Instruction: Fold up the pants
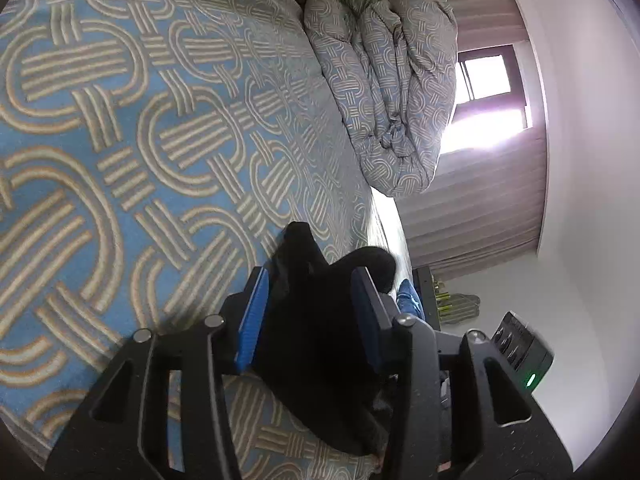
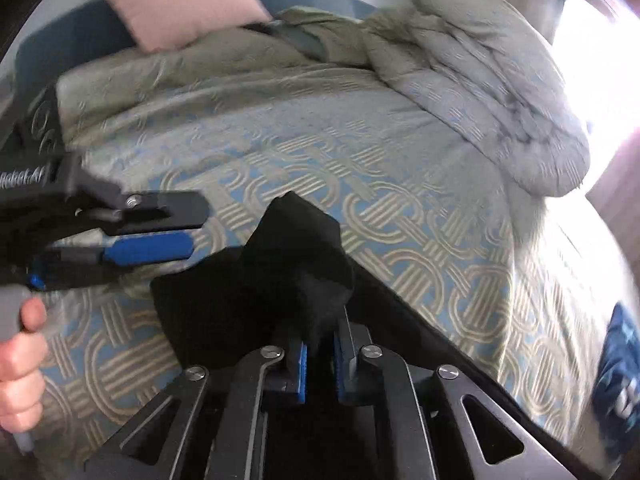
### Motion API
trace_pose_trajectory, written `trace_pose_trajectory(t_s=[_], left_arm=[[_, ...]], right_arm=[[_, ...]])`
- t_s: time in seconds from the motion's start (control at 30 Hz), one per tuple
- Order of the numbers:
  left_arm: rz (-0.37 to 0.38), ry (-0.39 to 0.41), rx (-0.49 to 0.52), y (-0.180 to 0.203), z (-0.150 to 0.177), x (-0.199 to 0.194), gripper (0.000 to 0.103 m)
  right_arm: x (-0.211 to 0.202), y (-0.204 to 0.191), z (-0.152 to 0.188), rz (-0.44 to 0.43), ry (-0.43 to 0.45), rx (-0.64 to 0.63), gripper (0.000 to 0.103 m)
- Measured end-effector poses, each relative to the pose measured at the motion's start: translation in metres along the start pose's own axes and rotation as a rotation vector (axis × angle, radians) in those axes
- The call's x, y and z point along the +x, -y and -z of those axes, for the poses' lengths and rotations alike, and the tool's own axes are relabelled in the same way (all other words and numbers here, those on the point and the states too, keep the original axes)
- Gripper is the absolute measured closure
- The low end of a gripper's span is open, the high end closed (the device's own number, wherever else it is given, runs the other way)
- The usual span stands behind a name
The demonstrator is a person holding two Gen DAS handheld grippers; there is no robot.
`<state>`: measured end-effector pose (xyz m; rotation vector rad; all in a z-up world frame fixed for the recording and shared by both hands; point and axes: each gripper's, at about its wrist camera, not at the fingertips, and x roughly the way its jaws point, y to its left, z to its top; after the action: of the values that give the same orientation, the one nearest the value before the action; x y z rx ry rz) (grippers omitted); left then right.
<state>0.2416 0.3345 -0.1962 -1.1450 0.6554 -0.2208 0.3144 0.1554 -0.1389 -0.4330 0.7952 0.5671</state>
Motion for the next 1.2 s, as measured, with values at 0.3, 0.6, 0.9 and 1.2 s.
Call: trace_pose_trajectory(t_s=[0.3, 0.6, 0.9, 1.2], left_arm=[[0.136, -0.014, 0.092, 0.026, 0.009, 0.0, 0.034], [0.226, -0.092, 0.192, 0.068, 0.027, 0.041, 0.031], [0.223, -0.004, 0.136, 0.055, 0.033, 0.027, 0.094], [0.091, 0.032, -0.013, 0.014, 0.037, 0.027, 0.096]], right_arm=[[-0.032, 0.066, -0.023, -0.312, -0.018, 0.346, 0.097], [-0.053, 0.107, -0.021, -0.6, -0.039, 0.514, 0.096], [-0.02, 0.112, -0.014, -0.807, -0.143, 0.575, 0.093], [0.035, 0.085, -0.012, -0.89, -0.301, 0.483, 0.09]])
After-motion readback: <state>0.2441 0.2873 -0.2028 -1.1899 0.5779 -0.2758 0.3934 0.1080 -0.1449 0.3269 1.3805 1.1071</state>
